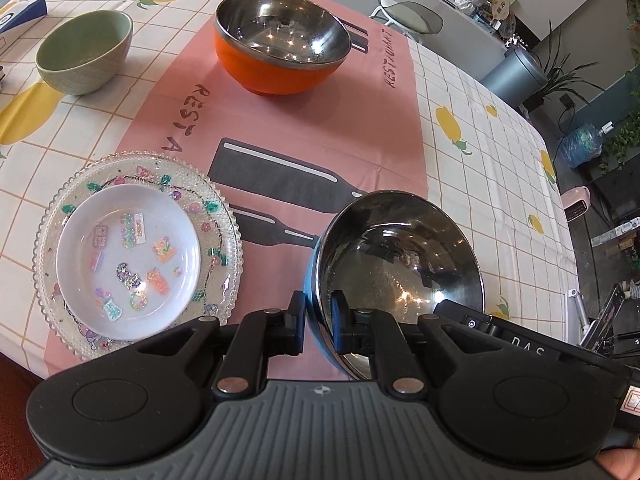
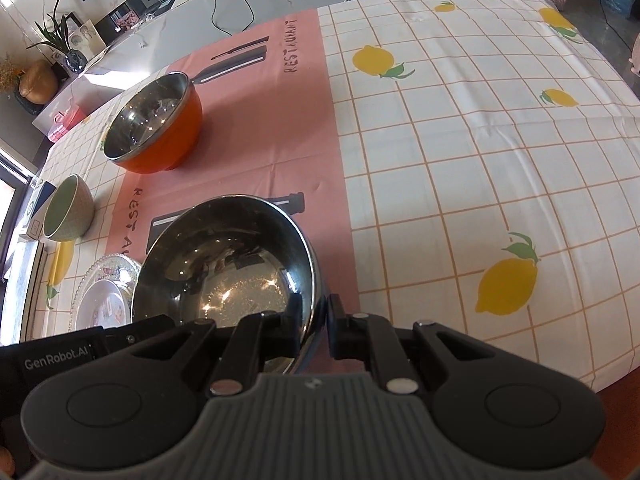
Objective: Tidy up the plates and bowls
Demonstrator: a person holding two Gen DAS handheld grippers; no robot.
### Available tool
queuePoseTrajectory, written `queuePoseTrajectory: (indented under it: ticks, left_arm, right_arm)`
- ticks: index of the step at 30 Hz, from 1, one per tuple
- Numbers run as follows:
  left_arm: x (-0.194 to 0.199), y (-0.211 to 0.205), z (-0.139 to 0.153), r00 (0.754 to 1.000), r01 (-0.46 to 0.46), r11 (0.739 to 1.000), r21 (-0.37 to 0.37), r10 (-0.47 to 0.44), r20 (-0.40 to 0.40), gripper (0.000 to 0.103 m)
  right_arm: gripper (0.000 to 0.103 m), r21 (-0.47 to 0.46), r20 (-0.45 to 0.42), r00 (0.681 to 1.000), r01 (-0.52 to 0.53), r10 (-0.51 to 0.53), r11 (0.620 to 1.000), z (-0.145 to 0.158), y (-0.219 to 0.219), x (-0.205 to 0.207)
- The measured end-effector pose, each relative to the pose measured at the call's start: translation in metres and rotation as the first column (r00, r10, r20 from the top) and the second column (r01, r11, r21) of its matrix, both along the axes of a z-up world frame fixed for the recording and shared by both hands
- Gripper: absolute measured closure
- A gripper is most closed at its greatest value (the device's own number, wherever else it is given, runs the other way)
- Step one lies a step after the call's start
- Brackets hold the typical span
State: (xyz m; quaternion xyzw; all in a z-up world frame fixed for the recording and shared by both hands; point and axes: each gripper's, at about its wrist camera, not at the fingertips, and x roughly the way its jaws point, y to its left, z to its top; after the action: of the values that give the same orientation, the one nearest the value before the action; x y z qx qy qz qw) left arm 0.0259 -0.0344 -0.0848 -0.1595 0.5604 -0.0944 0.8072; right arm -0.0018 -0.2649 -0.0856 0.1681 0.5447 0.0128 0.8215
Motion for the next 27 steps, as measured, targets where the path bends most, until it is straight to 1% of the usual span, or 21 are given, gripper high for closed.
queuePoseTrajectory:
  ticks: [5, 7, 10, 12, 14, 16, 17, 18, 23, 27]
  left_arm:
    - [0.001, 0.000, 0.000, 1.000, 0.008, 1.000, -0.001, -0.008, -0.003, 0.089]
    - [0.001, 0.000, 0.000, 1.000, 0.012, 1.000, -0.001, -0.012, -0.005, 0.089]
    - [0.002, 0.001, 0.001, 1.000, 0.004, 1.000, 0.005, -0.004, -0.008, 0.076]
    - [0.002, 0.002, 0.002, 1.000, 0.002, 1.000, 0.012, -0.002, -0.006, 0.071]
    - [0.002, 0.003, 0.004, 1.000, 0.003, 1.000, 0.020, -0.003, 0.001, 0.063]
    - [0.002, 0.002, 0.010, 1.000, 0.009, 0.999, 0.032, -0.010, 0.016, 0.059]
    - [0.002, 0.002, 0.013, 0.999, 0.012, 0.999, 0.039, -0.013, 0.029, 0.056]
    - [0.001, 0.002, 0.017, 0.999, 0.016, 0.999, 0.044, -0.018, 0.044, 0.054]
    - [0.004, 0.005, 0.036, 0.992, 0.023, 0.996, 0.089, -0.033, 0.120, 0.049]
    - [0.010, 0.014, 0.048, 0.988, 0.013, 0.996, 0.090, -0.027, 0.152, 0.048]
  right_arm:
    - [0.092, -0.001, 0.000, 1.000, -0.006, 0.006, 1.000, -0.001, 0.000, 0.001]
    - [0.091, 0.005, 0.003, 1.000, -0.003, 0.003, 1.000, -0.001, 0.000, 0.001]
    - [0.088, -0.017, 0.026, 1.000, -0.008, 0.009, 1.000, 0.004, 0.001, 0.000]
    - [0.076, -0.022, 0.035, 0.999, -0.013, 0.013, 1.000, 0.006, 0.002, 0.000]
    - [0.073, -0.027, 0.039, 0.999, -0.013, 0.014, 1.000, 0.007, 0.001, 0.000]
    - [0.071, -0.045, 0.041, 0.999, -0.011, 0.013, 0.999, 0.008, 0.001, 0.000]
    - [0.067, -0.052, 0.045, 0.999, -0.009, 0.011, 0.999, 0.009, 0.001, 0.000]
    - [0.065, -0.058, 0.053, 0.999, -0.007, 0.011, 0.998, 0.011, 0.001, -0.001]
    - [0.060, -0.074, 0.103, 0.994, -0.014, 0.022, 0.997, 0.027, 0.002, 0.000]
    - [0.056, -0.099, 0.160, 0.986, -0.033, 0.049, 0.994, 0.045, 0.007, 0.008]
